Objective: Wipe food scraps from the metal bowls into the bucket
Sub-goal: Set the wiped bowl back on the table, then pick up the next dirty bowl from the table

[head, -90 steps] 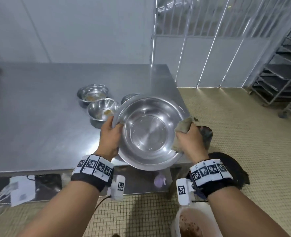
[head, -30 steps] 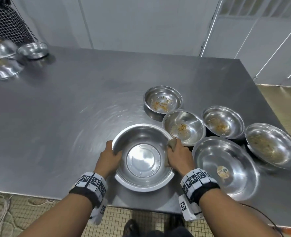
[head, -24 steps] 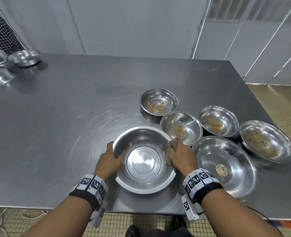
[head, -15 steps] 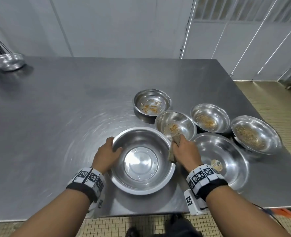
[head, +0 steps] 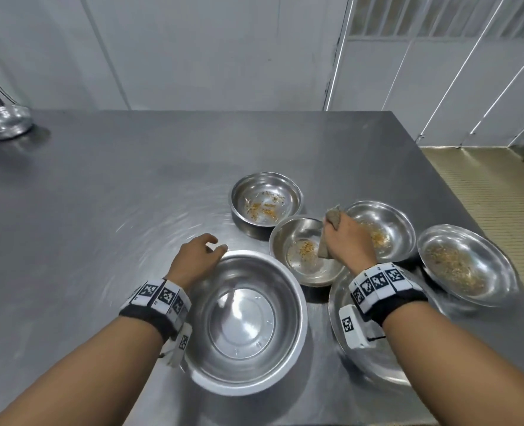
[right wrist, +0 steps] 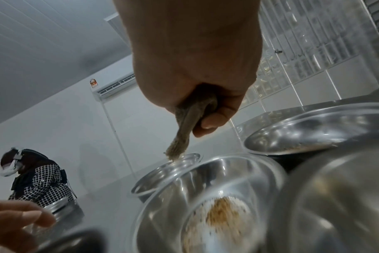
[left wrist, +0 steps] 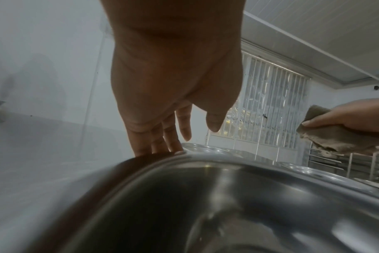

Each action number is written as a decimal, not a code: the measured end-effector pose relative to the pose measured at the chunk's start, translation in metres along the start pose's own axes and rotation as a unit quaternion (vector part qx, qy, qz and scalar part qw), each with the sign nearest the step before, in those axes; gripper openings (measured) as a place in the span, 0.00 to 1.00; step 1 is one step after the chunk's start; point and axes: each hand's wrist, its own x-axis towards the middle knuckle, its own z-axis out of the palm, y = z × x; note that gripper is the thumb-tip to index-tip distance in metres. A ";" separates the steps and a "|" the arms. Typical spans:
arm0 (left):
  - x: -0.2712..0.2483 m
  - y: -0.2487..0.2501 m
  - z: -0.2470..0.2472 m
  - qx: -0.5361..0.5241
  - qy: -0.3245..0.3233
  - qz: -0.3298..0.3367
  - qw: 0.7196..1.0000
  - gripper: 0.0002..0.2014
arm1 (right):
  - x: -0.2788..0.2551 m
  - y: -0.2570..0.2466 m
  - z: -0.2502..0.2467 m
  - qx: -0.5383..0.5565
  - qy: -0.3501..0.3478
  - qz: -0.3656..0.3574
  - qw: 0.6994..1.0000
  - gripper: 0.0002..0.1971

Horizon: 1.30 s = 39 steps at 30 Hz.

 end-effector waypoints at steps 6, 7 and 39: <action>0.052 0.036 0.009 0.020 0.004 -0.016 1.000 0.23 | 0.084 -0.014 0.000 -0.016 -0.034 -0.037 0.999 0.16; 0.063 0.040 0.011 0.023 0.004 -0.023 0.999 0.24 | 0.100 -0.015 0.004 -0.017 -0.038 -0.043 0.998 0.16; 0.092 0.115 -0.028 -0.242 0.179 0.039 0.953 0.10 | 0.136 -0.071 -0.017 0.180 0.036 -0.099 0.978 0.15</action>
